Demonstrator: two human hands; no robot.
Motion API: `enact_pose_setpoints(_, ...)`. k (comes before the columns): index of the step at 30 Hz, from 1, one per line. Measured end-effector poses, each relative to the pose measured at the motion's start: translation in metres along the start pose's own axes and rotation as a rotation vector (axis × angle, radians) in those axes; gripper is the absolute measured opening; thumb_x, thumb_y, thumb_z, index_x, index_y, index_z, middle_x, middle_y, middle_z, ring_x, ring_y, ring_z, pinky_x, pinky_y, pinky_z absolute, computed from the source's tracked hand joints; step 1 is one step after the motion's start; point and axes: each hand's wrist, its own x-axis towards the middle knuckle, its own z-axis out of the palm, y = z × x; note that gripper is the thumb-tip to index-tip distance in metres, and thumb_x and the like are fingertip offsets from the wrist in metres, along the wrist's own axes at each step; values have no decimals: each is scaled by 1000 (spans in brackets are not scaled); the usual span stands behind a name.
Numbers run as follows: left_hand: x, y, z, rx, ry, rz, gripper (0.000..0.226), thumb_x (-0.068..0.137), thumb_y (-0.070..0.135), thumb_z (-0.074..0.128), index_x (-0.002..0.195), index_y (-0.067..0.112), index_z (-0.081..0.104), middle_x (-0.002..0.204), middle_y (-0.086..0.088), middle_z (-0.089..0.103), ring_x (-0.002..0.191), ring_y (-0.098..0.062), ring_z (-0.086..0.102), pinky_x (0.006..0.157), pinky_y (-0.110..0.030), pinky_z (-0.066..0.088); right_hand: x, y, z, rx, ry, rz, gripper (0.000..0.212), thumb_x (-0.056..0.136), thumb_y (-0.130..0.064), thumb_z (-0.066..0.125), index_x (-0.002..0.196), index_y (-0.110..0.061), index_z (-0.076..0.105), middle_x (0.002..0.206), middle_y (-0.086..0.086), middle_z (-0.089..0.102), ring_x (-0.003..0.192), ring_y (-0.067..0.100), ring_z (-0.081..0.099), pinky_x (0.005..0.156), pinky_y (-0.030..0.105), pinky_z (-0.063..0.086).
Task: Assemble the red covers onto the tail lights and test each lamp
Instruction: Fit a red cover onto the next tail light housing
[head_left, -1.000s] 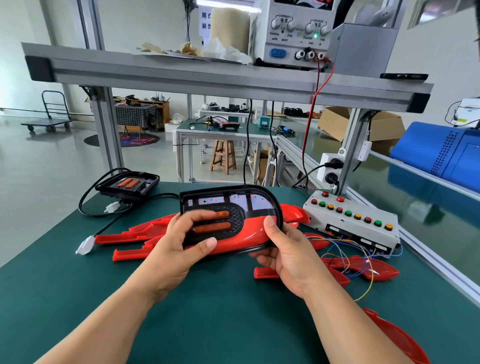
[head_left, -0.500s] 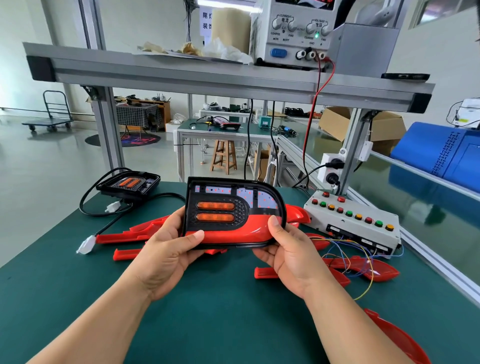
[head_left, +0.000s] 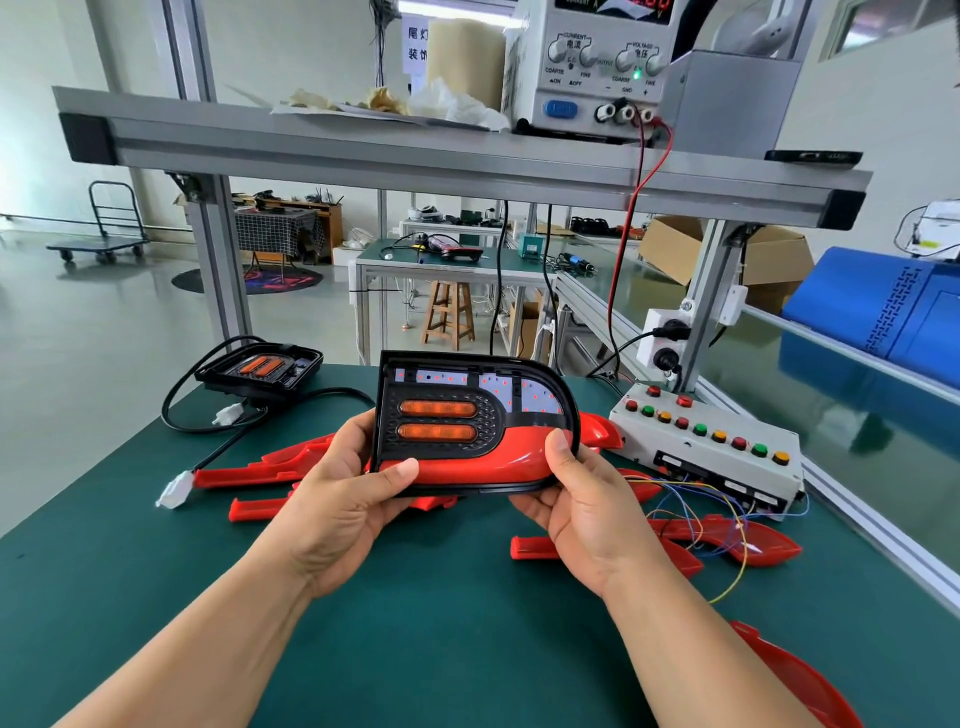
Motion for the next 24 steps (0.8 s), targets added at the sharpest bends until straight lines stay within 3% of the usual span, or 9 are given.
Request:
enact_pose_setpoints(12,0,6,-7,-28,-43,-11,56,76,0,63,130,11,49,123,-16,66,105,-35,66,75,-36,58,-3,-1,2,52,-23,37,29,78,-36,62,97,-15,69,87,6,75,74,16,71,68,29,59)
enact_pose_setpoints(19,-1,6,-6,-16,-56,-42,62,74,1,65,132,10,48,128,-16,62,109,-36,64,87,-45,56,-5,-5,4,102,-25,140,16,69,-31,73,80,-21,79,84,6,74,70,15,70,61,27,58)
enact_pose_setpoints(24,-4,7,-2,-36,-90,-104,74,66,0,77,133,12,47,126,-16,63,109,-31,65,85,-37,57,-6,-3,5,131,-5,154,20,68,-27,76,85,-18,78,84,8,73,68,17,69,58,27,57)
